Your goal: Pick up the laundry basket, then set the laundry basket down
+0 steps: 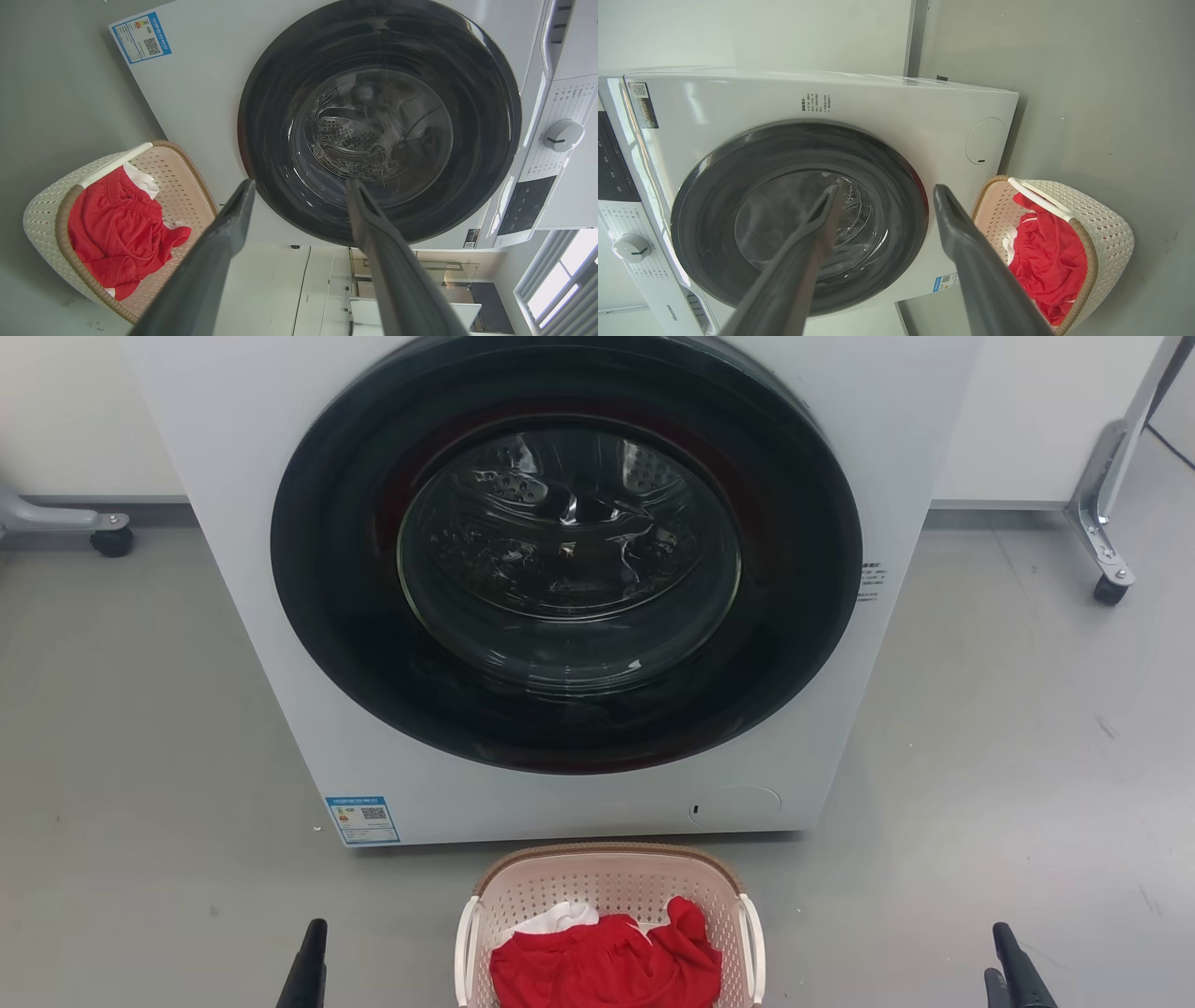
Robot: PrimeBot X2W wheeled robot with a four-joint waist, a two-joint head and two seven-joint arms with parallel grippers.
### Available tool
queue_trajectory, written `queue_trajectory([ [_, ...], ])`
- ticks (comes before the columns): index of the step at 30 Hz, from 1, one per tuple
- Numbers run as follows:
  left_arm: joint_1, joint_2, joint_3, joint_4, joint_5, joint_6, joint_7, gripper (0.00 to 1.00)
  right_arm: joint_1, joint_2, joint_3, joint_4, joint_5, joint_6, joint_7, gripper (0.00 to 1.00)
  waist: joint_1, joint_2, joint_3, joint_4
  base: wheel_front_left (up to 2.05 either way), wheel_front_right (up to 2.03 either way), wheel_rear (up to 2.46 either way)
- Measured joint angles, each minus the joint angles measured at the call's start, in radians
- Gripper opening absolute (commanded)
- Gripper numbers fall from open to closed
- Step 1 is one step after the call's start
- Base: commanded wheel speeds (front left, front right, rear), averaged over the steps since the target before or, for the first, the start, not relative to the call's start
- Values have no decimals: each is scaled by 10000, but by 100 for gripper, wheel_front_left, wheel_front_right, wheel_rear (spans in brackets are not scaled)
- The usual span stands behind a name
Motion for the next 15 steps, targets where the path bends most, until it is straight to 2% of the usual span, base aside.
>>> queue_trajectory([
  [15, -29, 115, -750, -384, 2464, 445, -558, 100, -85, -48, 980, -169, -2589, -468, -554, 100, 0, 0, 57, 21, 0, 0, 0],
])
